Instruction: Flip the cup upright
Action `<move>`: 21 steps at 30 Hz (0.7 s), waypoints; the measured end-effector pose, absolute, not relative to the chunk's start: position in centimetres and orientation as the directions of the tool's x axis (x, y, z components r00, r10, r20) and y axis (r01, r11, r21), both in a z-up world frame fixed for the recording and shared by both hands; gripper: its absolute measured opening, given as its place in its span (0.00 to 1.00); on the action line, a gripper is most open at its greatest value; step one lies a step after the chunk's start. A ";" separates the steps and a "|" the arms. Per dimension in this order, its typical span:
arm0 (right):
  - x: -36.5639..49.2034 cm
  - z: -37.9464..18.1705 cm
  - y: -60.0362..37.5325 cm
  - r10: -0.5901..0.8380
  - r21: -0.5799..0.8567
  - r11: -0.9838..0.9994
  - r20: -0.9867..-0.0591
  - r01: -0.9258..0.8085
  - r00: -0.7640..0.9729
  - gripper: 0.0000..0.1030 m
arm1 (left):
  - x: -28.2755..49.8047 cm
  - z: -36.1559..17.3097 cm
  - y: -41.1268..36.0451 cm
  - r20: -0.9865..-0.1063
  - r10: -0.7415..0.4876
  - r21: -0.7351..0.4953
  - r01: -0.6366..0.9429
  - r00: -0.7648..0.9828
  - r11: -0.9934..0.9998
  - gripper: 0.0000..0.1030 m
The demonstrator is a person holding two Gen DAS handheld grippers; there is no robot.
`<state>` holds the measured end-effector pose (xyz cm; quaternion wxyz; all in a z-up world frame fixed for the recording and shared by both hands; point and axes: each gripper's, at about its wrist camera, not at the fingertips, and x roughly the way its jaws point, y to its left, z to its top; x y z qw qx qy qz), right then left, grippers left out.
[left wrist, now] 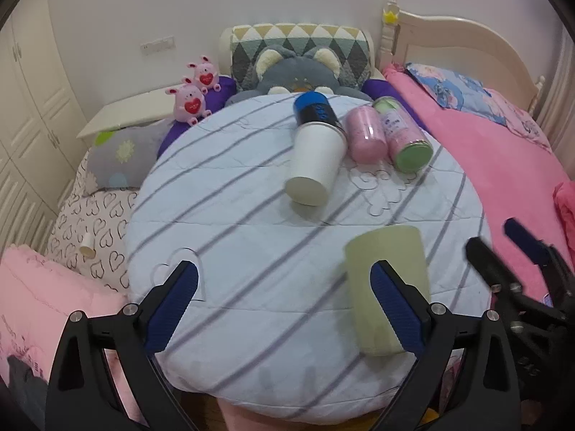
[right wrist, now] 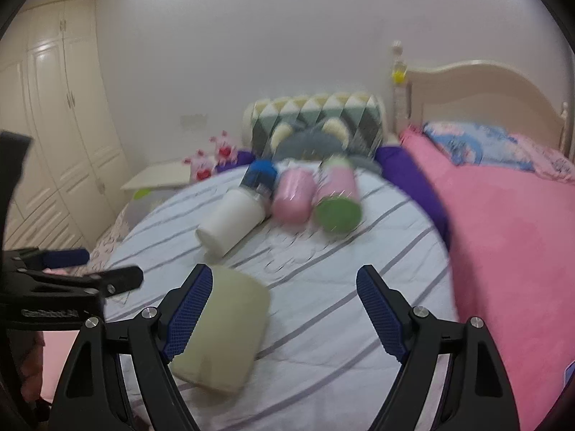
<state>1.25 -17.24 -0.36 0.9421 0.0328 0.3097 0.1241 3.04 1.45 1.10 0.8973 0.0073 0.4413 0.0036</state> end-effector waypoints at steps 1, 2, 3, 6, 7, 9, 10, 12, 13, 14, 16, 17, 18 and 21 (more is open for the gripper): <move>1.5 -0.7 -16.6 0.258 0.145 0.966 -0.592 -0.214 0.764 0.81 | 3.1 1.1 2.0 -0.791 0.013 0.016 0.000 0.612 1.000 0.95; 1.8 -1.1 -15.9 0.259 0.148 0.966 -0.610 -0.213 0.749 0.81 | 3.1 1.0 2.3 -0.789 0.014 0.017 0.000 0.614 1.000 0.95; 2.0 -1.3 -15.3 0.256 0.146 0.966 -0.623 -0.211 0.739 0.81 | 3.2 0.9 2.9 -0.789 0.014 0.018 0.001 0.614 1.000 0.95; 2.9 -2.0 -13.3 0.229 0.125 0.973 -0.666 -0.196 0.710 0.81 | 3.6 0.4 4.6 -0.797 -0.013 -0.010 0.008 0.604 1.000 0.95; 3.2 -2.2 -12.7 0.217 0.115 0.975 -0.682 -0.190 0.699 0.81 | 3.6 0.2 5.1 -0.799 -0.023 -0.021 0.010 0.601 1.000 0.95; 3.8 -2.5 -11.7 0.194 0.099 0.979 -0.707 -0.177 0.679 0.81 | 4.1 -0.1 6.1 -0.801 -0.031 -0.029 0.013 0.598 1.000 0.95; 4.1 -2.7 -11.3 0.181 0.089 0.981 -0.721 -0.170 0.669 0.81 | 4.2 -0.2 6.4 -0.801 -0.033 -0.030 0.015 0.597 0.999 0.95; 5.0 -3.0 -10.6 0.149 0.070 0.987 -0.756 -0.148 0.637 0.81 | 4.8 -0.5 7.3 -0.804 -0.050 -0.047 0.021 0.592 0.999 0.95; 5.4 -3.2 -10.4 0.141 0.068 0.988 -0.770 -0.139 0.623 0.81 | 5.0 -0.7 7.7 -0.806 -0.062 -0.060 0.023 0.588 0.998 0.95; 5.9 -3.3 -10.1 0.134 0.068 0.989 -0.791 -0.131 0.597 0.81 | 5.3 -0.9 8.0 -0.807 -0.072 -0.072 0.024 0.586 0.997 0.95; 6.9 -3.7 -9.9 0.129 0.074 0.990 -0.824 -0.121 0.551 0.81 | 5.9 -1.2 8.8 -0.808 -0.091 -0.090 0.030 0.583 0.995 0.95; 7.4 -3.9 -9.6 0.120 0.070 0.991 -0.843 -0.114 0.525 0.81 | 6.2 -1.4 9.1 -0.808 -0.095 -0.093 0.032 0.582 0.995 0.95; 8.0 -4.2 -9.4 0.111 0.066 0.992 -0.862 -0.107 0.495 0.81 | 6.5 -1.6 9.3 -0.810 -0.097 -0.095 0.034 0.579 0.995 0.95; 9.4 -5.0 -8.9 0.084 0.052 0.995 -0.897 -0.085 0.434 0.81 | 7.8 -2.4 10.0 -0.821 -0.108 -0.104 0.039 0.561 0.994 0.96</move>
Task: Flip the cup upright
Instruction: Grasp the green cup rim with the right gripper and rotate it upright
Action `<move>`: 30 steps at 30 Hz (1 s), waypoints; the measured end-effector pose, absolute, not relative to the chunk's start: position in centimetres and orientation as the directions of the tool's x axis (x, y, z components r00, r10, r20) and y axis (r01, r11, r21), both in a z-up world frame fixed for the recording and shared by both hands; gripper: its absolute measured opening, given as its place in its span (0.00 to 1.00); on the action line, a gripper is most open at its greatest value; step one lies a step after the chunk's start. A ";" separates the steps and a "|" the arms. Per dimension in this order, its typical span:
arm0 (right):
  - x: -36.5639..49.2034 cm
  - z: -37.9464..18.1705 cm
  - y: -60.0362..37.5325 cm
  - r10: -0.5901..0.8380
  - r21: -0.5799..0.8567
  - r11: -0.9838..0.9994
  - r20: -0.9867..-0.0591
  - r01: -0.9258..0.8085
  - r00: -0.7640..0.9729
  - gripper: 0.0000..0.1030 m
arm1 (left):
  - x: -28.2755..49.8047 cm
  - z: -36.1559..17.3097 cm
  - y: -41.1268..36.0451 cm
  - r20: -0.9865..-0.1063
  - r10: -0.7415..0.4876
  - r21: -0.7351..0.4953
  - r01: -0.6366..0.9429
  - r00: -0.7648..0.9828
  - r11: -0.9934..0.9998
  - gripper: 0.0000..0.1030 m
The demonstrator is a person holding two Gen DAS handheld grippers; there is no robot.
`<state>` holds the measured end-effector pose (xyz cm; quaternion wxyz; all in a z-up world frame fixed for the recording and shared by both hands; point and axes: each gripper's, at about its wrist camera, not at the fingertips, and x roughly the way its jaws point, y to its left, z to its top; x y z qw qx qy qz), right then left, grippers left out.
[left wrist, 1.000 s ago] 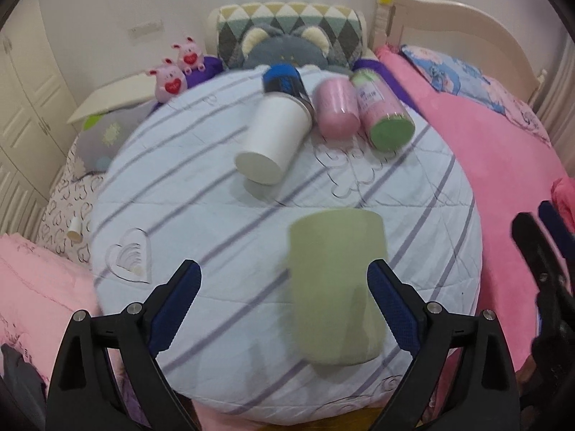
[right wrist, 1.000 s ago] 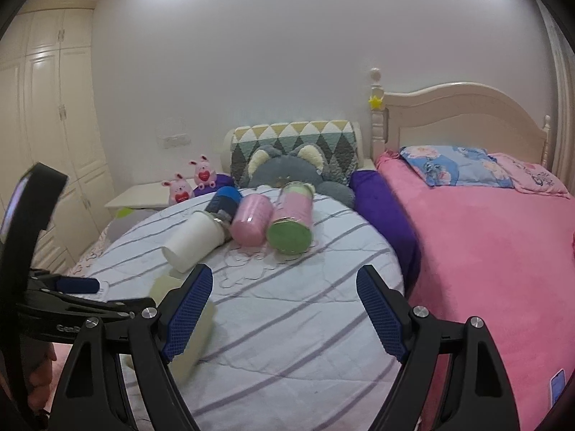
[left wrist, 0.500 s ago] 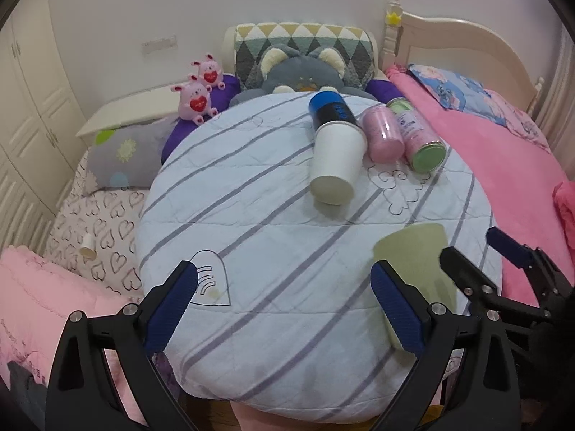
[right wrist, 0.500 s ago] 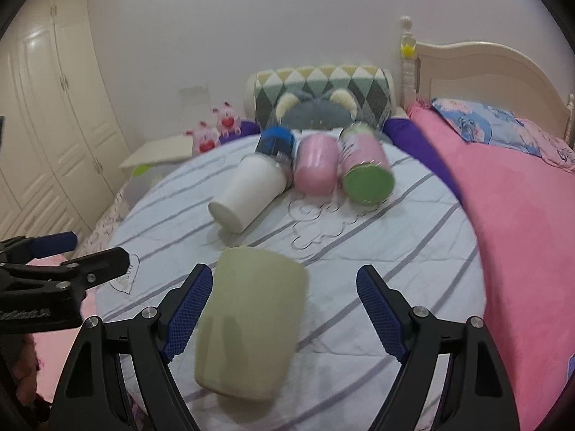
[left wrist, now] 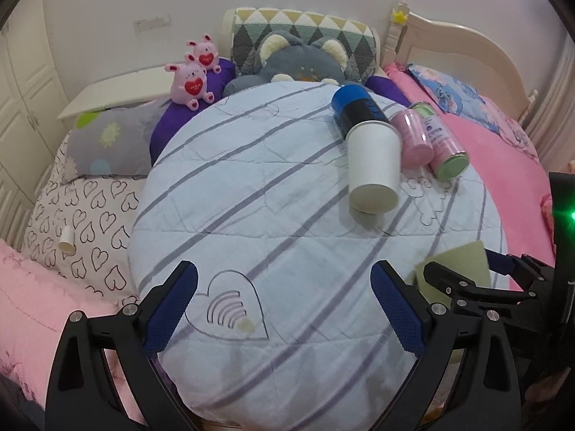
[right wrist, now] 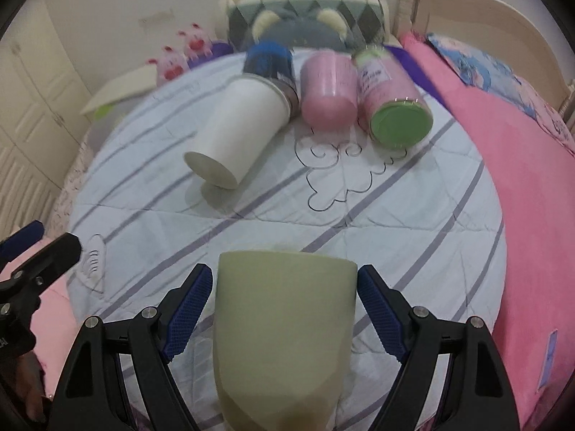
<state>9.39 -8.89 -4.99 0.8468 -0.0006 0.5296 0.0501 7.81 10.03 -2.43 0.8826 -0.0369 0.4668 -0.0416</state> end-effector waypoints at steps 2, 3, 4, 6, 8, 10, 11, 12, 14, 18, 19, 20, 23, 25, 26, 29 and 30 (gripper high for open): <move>10.0 -5.6 -8.8 0.076 0.050 0.996 -0.915 -0.077 0.395 0.81 | 8.5 -3.2 10.3 -0.834 -0.115 -0.109 0.044 0.540 0.993 0.96; 10.3 -6.0 -8.7 0.079 0.056 0.996 -0.922 -0.073 0.380 0.81 | 8.7 -3.5 10.3 -0.839 -0.118 -0.109 0.047 0.531 0.993 0.96; 10.6 -6.4 -8.7 0.085 0.065 0.996 -0.929 -0.067 0.359 0.81 | 8.9 -3.9 10.4 -0.843 -0.121 -0.110 0.052 0.524 0.993 0.96; 11.0 -7.0 -9.0 0.110 0.099 0.994 -0.941 -0.050 0.321 0.81 | 9.2 -4.7 10.4 -0.853 -0.122 -0.108 0.057 0.508 0.993 0.95; 11.1 -7.4 -9.0 0.116 0.107 0.993 -0.946 -0.044 0.303 0.78 | 9.5 -5.4 10.7 -0.862 -0.130 -0.117 0.058 0.490 0.991 0.96; 10.9 -7.1 -9.1 0.117 0.107 0.993 -0.945 -0.048 0.305 0.78 | 9.7 -6.2 10.9 -0.872 -0.136 -0.127 0.051 0.470 0.991 0.96; 10.7 -6.8 -9.1 0.121 0.111 0.993 -0.942 -0.050 0.312 0.78 | 9.7 -6.4 11.0 -0.875 -0.137 -0.129 0.049 0.464 0.990 0.96; 10.5 -6.5 -9.2 0.129 0.118 0.992 -0.937 -0.053 0.324 0.78 | 9.8 -6.7 11.1 -0.878 -0.136 -0.130 0.045 0.459 0.990 0.95; 10.0 -5.6 -9.3 0.158 0.143 0.987 -0.922 -0.068 0.355 0.78 | 9.7 -6.8 11.1 -0.879 -0.136 -0.131 0.042 0.458 0.990 0.95; 9.3 -4.3 -9.5 0.170 0.148 0.985 -0.882 -0.083 0.439 0.78 | 9.4 -6.1 11.1 -0.869 -0.136 -0.132 0.042 0.475 0.990 0.95; 9.0 -3.7 -9.4 0.171 0.144 0.985 -0.867 -0.093 0.468 0.78 | 9.4 -5.9 11.0 -0.867 -0.133 -0.129 0.042 0.480 0.991 0.95; 8.9 -3.4 -9.3 0.171 0.137 0.985 -0.855 -0.105 0.490 0.78 | 9.2 -5.6 11.0 -0.863 -0.128 -0.124 0.042 0.489 0.991 0.95; 8.0 -2.5 -8.3 0.155 0.086 0.986 -0.800 -0.144 0.580 0.78 | 8.8 -5.1 10.9 -0.856 -0.130 -0.126 0.042 0.500 0.991 0.95; 7.5 -2.0 -8.1 0.158 0.059 0.983 -0.764 -0.175 0.625 0.78 | 8.5 -4.8 10.8 -0.852 -0.133 -0.129 0.043 0.506 0.991 0.95; 7.3 -1.8 -8.0 0.150 0.038 0.983 -0.743 -0.182 0.653 0.78 | 8.4 -4.7 10.7 -0.851 -0.129 -0.126 0.041 0.509 0.991 0.95; 6.0 -2.0 -7.9 0.136 0.007 0.983 -0.704 -0.184 0.697 0.78 | 7.9 -4.5 10.5 -0.849 -0.123 -0.120 0.039 0.514 0.992 0.95; 5.5 -2.2 -8.0 0.137 0.008 0.983 -0.695 -0.184 0.706 0.78 | 7.7 -4.5 10.4 -0.848 -0.126 -0.123 0.040 0.514 0.992 0.95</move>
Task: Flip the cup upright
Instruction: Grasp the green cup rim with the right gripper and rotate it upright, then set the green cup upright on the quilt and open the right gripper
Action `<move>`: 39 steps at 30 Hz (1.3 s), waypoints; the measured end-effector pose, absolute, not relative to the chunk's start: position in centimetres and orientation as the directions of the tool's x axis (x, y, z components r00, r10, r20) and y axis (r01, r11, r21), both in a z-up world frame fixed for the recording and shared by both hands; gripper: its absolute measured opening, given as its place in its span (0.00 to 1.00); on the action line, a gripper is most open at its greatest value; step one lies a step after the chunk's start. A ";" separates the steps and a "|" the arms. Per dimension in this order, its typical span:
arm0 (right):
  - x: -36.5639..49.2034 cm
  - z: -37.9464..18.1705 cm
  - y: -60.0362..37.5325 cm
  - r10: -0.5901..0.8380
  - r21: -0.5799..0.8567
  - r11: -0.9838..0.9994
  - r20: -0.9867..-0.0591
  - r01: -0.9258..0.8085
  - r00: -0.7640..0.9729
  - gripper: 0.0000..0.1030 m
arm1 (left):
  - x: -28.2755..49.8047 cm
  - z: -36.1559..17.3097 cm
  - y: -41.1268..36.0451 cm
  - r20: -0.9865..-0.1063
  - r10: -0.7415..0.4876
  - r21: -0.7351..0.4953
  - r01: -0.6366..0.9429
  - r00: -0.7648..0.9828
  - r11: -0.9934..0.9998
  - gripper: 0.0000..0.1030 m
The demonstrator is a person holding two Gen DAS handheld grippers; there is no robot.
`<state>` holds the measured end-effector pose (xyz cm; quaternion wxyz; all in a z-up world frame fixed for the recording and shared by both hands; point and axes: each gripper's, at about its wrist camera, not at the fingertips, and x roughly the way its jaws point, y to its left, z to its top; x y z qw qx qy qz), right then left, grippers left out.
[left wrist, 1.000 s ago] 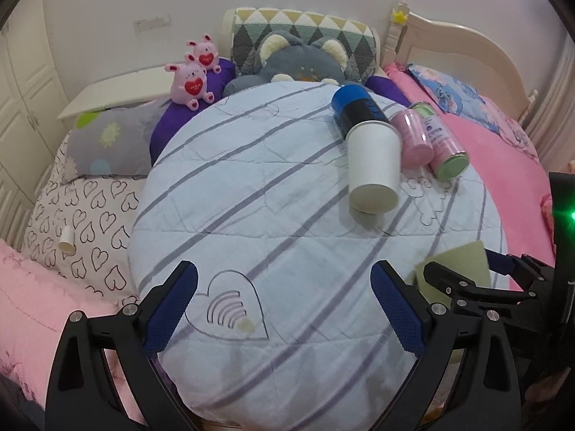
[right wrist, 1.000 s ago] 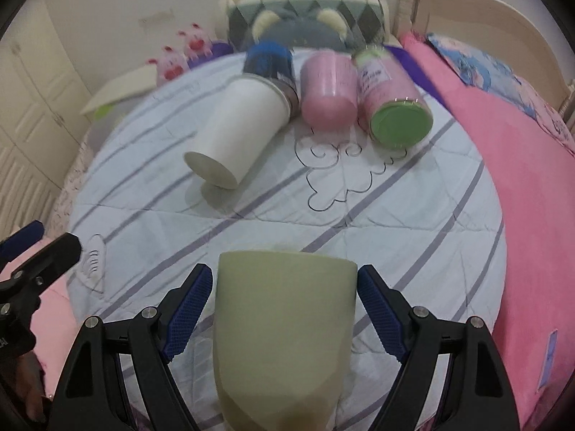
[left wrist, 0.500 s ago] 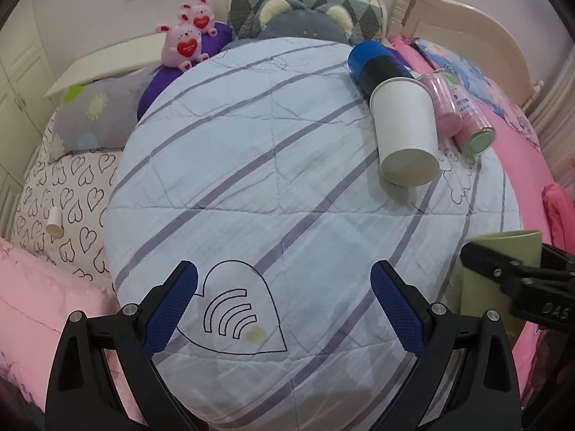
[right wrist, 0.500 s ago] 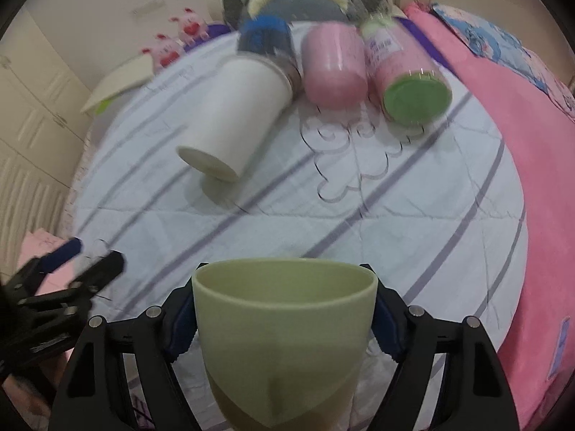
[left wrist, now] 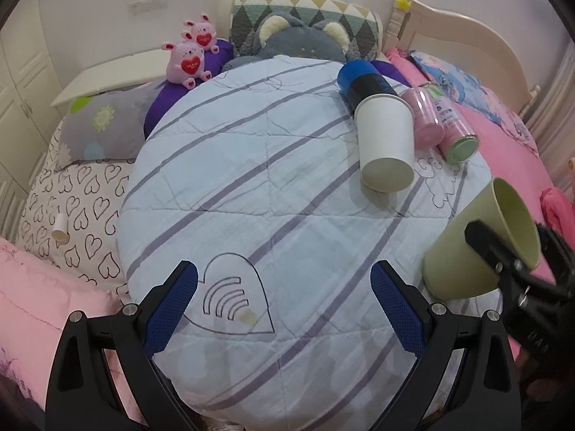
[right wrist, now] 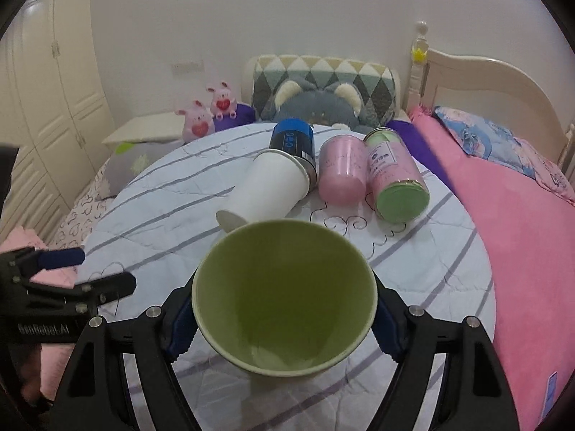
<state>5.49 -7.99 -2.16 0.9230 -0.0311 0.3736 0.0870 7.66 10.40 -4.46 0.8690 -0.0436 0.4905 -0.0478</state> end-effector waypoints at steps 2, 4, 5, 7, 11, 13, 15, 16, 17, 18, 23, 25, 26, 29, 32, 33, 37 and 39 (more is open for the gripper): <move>4.8 -2.4 -8.3 0.144 0.008 0.982 -0.678 -0.188 0.721 0.78 | 7.4 -4.4 10.3 -0.846 -0.123 -0.121 0.039 0.519 0.992 0.95; 4.6 -2.4 -8.5 0.148 0.013 0.982 -0.665 -0.187 0.732 0.78 | 7.2 -4.2 10.2 -0.843 -0.116 -0.115 0.036 0.525 0.993 0.95; 4.6 -2.5 -8.4 0.148 0.008 0.982 -0.662 -0.190 0.735 0.78 | 7.0 -4.1 10.1 -0.841 -0.112 -0.110 0.035 0.530 0.993 0.95; 4.3 -2.5 -8.3 0.145 0.003 0.982 -0.657 -0.191 0.740 0.79 | 6.6 -4.0 9.9 -0.838 -0.109 -0.109 0.033 0.534 0.994 0.95; 3.8 -2.3 -8.3 0.157 -0.006 0.977 -0.647 -0.211 0.746 0.79 | 6.1 -3.5 9.9 -0.831 -0.115 -0.119 0.028 0.543 0.992 0.95; 3.6 -2.2 -8.4 0.167 -0.002 0.975 -0.647 -0.220 0.744 0.79 | 5.8 -3.2 9.8 -0.826 -0.115 -0.120 0.027 0.552 0.992 0.96; 3.5 -2.1 -8.6 0.166 -0.001 0.976 -0.646 -0.218 0.745 0.79 | 5.6 -3.0 9.7 -0.821 -0.111 -0.119 0.023 0.559 0.993 0.95; 3.3 -2.1 -8.7 0.166 -0.001 0.976 -0.642 -0.218 0.748 0.79 | 5.5 -2.8 9.6 -0.820 -0.108 -0.116 0.021 0.562 0.993 0.96; 3.2 -1.9 -8.8 0.169 0.002 0.976 -0.637 -0.218 0.752 0.79 | 5.4 -2.8 9.5 -0.819 -0.105 -0.113 0.021 0.563 0.993 0.96; 3.0 -1.7 -9.0 0.174 0.007 0.976 -0.631 -0.219 0.756 0.79 | 5.3 -2.6 9.4 -0.818 -0.102 -0.110 0.021 0.566 0.994 0.96; 2.7 -1.4 -9.5 0.184 0.017 0.975 -0.626 -0.222 0.758 0.80 | 4.7 -1.8 8.7 -0.806 -0.095 -0.103 0.020 0.584 0.994 0.96; 2.5 -1.3 -9.7 0.192 0.026 0.974 -0.628 -0.227 0.754 0.80 | 4.5 -1.6 8.5 -0.802 -0.093 -0.100 0.021 0.590 0.995 0.96; 2.4 -1.3 -9.8 0.199 0.033 0.973 -0.628 -0.229 0.753 0.80 | 4.3 -1.4 8.3 -0.800 -0.091 -0.097 0.021 0.593 0.995 0.96; 2.2 -1.2 -10.2 0.206 0.041 0.972 -0.626 -0.231 0.752 0.80 | 3.9 -0.9 7.9 -0.794 -0.084 -0.090 0.020 0.602 0.996 0.96; 2.1 -0.9 -10.5 0.220 0.051 0.969 -0.619 -0.241 0.754 0.80 | 3.5 -0.5 7.5 -0.786 -0.081 -0.087 0.021 0.612 0.996 0.96; 2.1 -0.9 -10.6 0.223 0.053 0.969 -0.617 -0.242 0.755 0.80 | 3.4 -0.3 7.4 -0.784 -0.081 -0.087 0.020 0.616 0.996 0.96; 2.0 -0.3 -10.7 0.209 0.032 0.971 -0.601 -0.238 0.772 0.81 | 3.0 0.1 7.1 -0.776 -0.078 -0.085 0.019 0.626 0.996 0.96; 1.9 -0.1 -10.7 0.209 0.027 0.970 -0.593 -0.240 0.778 0.81 | 2.8 0.3 7.0 -0.773 -0.078 -0.086 0.018 0.629 0.996 0.96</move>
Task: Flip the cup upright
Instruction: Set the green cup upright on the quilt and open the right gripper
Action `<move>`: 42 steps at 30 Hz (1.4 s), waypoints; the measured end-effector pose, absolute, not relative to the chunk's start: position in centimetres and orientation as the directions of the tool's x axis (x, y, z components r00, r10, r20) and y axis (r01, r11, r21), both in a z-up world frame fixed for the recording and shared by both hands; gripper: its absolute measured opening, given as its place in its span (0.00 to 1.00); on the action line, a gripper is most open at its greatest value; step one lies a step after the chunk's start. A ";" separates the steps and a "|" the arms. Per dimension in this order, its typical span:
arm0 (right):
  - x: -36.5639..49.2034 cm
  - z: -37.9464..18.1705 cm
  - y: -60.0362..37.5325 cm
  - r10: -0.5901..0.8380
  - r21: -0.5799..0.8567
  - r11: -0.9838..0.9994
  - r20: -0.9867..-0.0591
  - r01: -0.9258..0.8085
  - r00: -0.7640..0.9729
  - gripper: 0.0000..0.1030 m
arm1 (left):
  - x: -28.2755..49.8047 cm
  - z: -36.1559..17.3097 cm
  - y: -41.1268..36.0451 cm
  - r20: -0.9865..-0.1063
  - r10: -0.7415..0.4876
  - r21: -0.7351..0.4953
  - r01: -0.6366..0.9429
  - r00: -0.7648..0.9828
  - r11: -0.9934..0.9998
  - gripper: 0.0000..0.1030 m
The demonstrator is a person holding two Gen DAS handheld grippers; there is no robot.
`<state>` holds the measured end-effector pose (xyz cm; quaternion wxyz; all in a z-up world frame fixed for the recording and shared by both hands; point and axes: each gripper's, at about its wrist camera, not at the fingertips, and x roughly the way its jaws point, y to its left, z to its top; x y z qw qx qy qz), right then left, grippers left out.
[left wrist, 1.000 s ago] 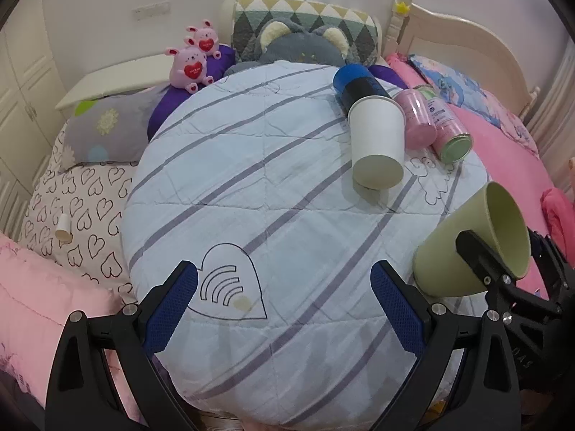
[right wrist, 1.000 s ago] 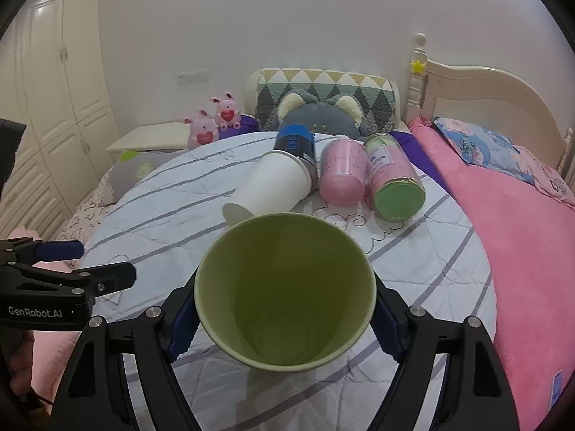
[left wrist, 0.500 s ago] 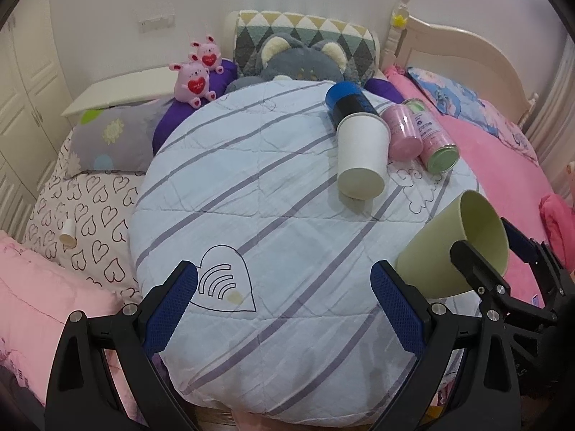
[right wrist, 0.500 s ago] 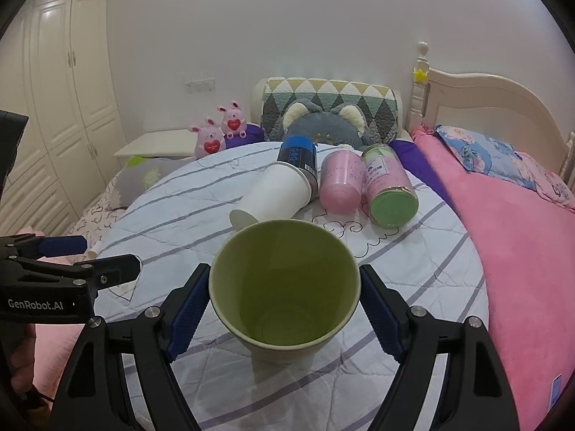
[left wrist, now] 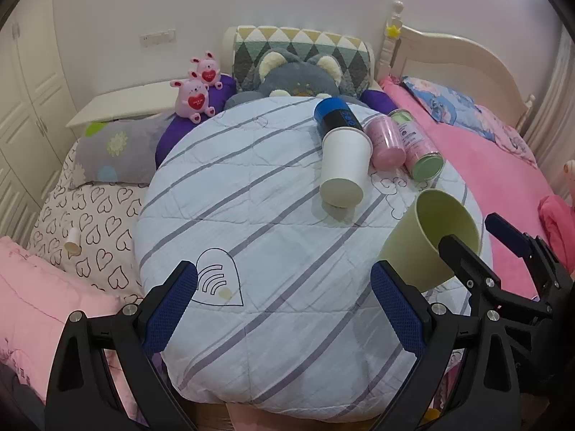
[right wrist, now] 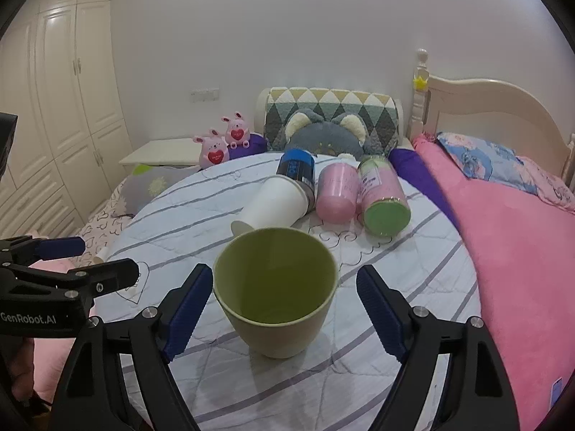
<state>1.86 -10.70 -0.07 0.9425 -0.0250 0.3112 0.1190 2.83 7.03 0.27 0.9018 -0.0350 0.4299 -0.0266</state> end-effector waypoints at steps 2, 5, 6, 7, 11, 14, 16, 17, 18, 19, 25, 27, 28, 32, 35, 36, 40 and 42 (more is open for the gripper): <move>1.8 0.2 -10.8 0.214 0.028 0.969 -0.588 -0.245 0.780 0.81 | 2.7 0.5 7.0 -0.771 -0.078 -0.088 0.015 0.632 0.996 0.96; 1.4 0.7 -11.0 0.215 0.029 0.969 -0.576 -0.243 0.789 0.81 | 2.5 0.9 7.1 -0.762 -0.073 -0.088 0.010 0.643 0.996 0.96; 1.3 0.9 -11.1 0.216 0.031 0.970 -0.569 -0.242 0.793 0.81 | 2.3 1.2 7.0 -0.757 -0.070 -0.086 0.007 0.650 0.996 0.96; 1.1 1.1 -11.3 0.215 0.031 0.970 -0.562 -0.240 0.799 0.81 | 2.1 1.4 6.9 -0.751 -0.067 -0.085 0.005 0.656 0.996 0.96; 0.0 2.3 -12.6 0.200 0.029 0.976 -0.522 -0.218 0.829 0.81 | 1.0 2.5 6.1 -0.727 -0.061 -0.076 0.009 0.684 0.997 0.96; -1.1 3.2 -13.8 0.187 0.033 0.980 -0.485 -0.196 0.854 0.81 | 0.1 3.4 5.1 -0.706 -0.049 -0.061 0.008 0.707 0.998 0.97; -1.9 3.7 -14.7 0.171 0.028 0.984 -0.458 -0.178 0.872 0.82 | -0.6 3.8 4.2 -0.690 -0.043 -0.048 0.014 0.722 0.999 0.97; -2.2 3.9 -15.1 0.167 0.030 0.985 -0.446 -0.172 0.879 0.82 | -1.0 3.9 3.8 -0.682 -0.040 -0.042 0.016 0.730 0.999 0.97; -2.5 4.1 -15.5 0.163 0.034 0.986 -0.435 -0.165 0.885 0.82 | -1.4 4.1 3.4 -0.673 -0.035 -0.035 0.016 0.739 0.999 0.97; -3.0 4.3 -16.0 0.159 0.037 0.987 -0.422 -0.158 0.893 0.83 | -1.8 4.2 2.9 -0.663 -0.029 -0.028 0.014 0.748 1.000 0.98; -5.0 5.1 -18.4 0.117 0.038 0.993 -0.351 -0.111 0.929 0.83 | -3.4 4.2 0.8 -0.617 -0.060 -0.038 0.046 0.784 0.998 0.98; -5.5 5.2 -18.8 0.103 0.039 0.995 -0.332 -0.095 0.938 0.83 | -3.8 4.0 0.2 -0.605 -0.048 -0.026 0.040 0.795 0.999 0.98; -5.8 5.2 -19.0 0.092 0.035 0.996 -0.323 -0.085 0.942 0.83 | -3.9 3.9 0.0 -0.599 -0.040 -0.017 0.037 0.800 0.999 0.98; -6.7 4.7 -20.0 0.073 0.037 0.997 -0.315 -0.065 0.946 0.84 | -4.2 3.3 -0.6 -0.596 -0.031 -0.009 0.032 0.803 0.999 0.98; -7.0 4.2 -20.7 0.071 0.051 0.997 -0.318 -0.058 0.946 0.84 | -4.4 3.0 -1.2 -0.599 -0.030 -0.001 0.037 0.800 0.999 0.98; -7.0 4.1 -20.8 0.068 0.054 0.997 -0.319 -0.054 0.945 0.84 | -4.4 3.1 -1.2 -0.599 -0.029 0.003 0.038 0.800 0.999 0.98; -7.5 3.8 -21.6 0.066 0.069 0.997 -0.319 -0.047 0.945 0.84 | -4.5 3.4 -1.5 -0.581 -0.020 0.016 0.035 0.813 0.999 0.98; -7.8 3.8 -21.8 0.062 0.069 0.997 -0.306 -0.043 0.950 0.84 | -4.8 3.7 -1.7 -0.563 -0.019 0.020 0.036 0.826 0.999 0.98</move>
